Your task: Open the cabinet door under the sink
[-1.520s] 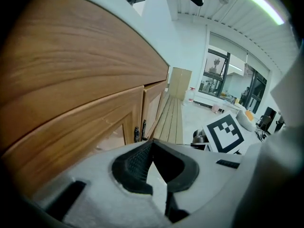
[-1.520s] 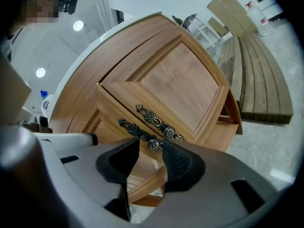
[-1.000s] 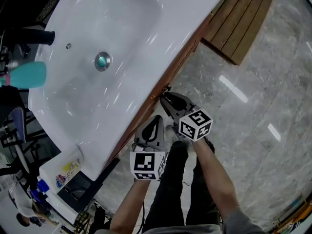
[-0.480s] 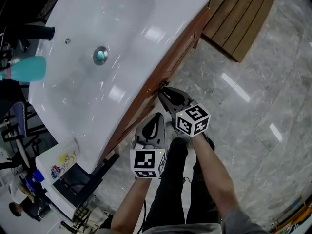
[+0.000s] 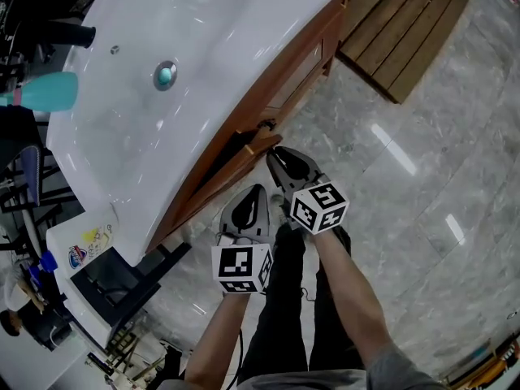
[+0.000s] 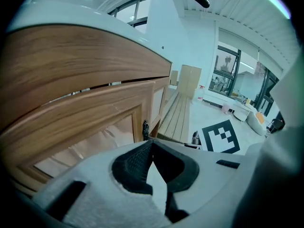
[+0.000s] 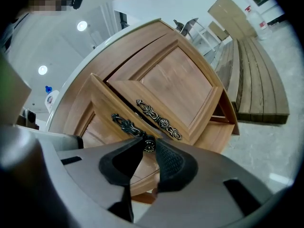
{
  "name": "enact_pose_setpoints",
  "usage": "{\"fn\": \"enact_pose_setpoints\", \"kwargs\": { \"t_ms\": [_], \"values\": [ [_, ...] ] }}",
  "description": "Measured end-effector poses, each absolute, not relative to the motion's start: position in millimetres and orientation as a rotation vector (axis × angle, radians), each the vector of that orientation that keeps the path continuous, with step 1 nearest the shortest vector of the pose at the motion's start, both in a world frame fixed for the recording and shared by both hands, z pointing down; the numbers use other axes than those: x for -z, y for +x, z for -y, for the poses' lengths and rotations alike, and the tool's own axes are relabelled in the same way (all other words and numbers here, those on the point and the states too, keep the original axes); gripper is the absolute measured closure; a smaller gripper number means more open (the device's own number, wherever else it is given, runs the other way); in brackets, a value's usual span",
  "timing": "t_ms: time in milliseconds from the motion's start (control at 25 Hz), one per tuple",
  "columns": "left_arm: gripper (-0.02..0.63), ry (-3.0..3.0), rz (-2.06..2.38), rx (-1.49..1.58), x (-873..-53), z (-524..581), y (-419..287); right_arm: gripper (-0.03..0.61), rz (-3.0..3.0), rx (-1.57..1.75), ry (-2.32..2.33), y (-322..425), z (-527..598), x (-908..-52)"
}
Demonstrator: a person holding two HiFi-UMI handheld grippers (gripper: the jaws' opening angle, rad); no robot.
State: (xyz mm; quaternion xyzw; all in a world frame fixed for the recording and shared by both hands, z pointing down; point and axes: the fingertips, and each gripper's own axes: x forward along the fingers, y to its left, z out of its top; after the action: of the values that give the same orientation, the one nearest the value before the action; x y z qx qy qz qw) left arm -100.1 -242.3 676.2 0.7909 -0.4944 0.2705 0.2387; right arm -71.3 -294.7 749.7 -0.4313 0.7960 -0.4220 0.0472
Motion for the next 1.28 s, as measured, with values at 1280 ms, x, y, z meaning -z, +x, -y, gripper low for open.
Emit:
{"fn": "enact_pose_setpoints", "kwargs": {
  "t_ms": [1280],
  "values": [
    [0.606, 2.183, 1.361, -0.691, -674, 77, -147, 0.492, -2.083, 1.281, -1.563, -54, 140, -747]
  ]
}}
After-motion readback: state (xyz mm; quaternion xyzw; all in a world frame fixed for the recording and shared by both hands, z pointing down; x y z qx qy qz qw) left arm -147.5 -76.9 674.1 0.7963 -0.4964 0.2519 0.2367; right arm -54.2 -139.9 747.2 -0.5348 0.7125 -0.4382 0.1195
